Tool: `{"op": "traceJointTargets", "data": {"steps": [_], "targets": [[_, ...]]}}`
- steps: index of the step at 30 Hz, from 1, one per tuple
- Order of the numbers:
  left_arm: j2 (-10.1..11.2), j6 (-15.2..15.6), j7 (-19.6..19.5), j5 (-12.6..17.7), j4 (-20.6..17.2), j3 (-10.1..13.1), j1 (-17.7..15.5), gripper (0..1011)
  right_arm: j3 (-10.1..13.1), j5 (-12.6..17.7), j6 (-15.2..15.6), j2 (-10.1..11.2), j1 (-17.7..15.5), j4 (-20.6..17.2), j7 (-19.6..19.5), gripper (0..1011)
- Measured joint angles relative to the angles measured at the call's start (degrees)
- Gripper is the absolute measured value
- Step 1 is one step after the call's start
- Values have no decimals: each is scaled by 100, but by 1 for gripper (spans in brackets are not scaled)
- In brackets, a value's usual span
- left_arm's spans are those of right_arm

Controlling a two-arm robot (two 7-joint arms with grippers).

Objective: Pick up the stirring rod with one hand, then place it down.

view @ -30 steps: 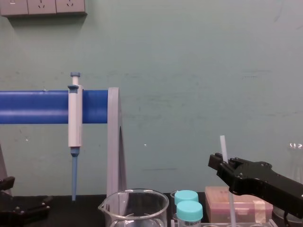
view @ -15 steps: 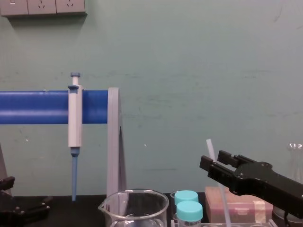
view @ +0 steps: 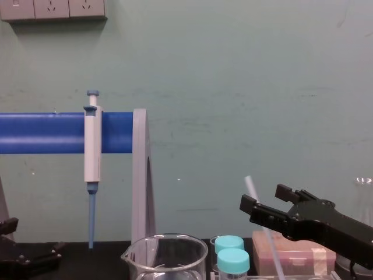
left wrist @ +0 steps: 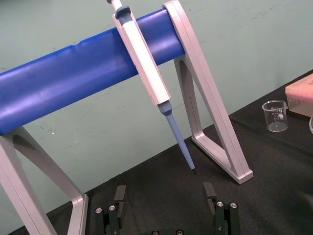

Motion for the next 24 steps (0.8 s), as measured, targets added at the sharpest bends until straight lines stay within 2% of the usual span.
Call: {"op": "traceJointTargets", "data": {"steps": [10,16,19,24], "targets": [[0,0,0,0,0,0,0,1000,1,3,1,0,-1,-2,0,1004],[0,0,0,0,0,0,0,1000,87,37,57,45,-100,-272,-85,1004],[0,0,0,0,0,0,0,1000,234,13,98,71,-208,-533,-366,1004],[0,0,0,0,0,0,0,1000,578,-215,308,80,-480,-990,-1199,1004]]}}
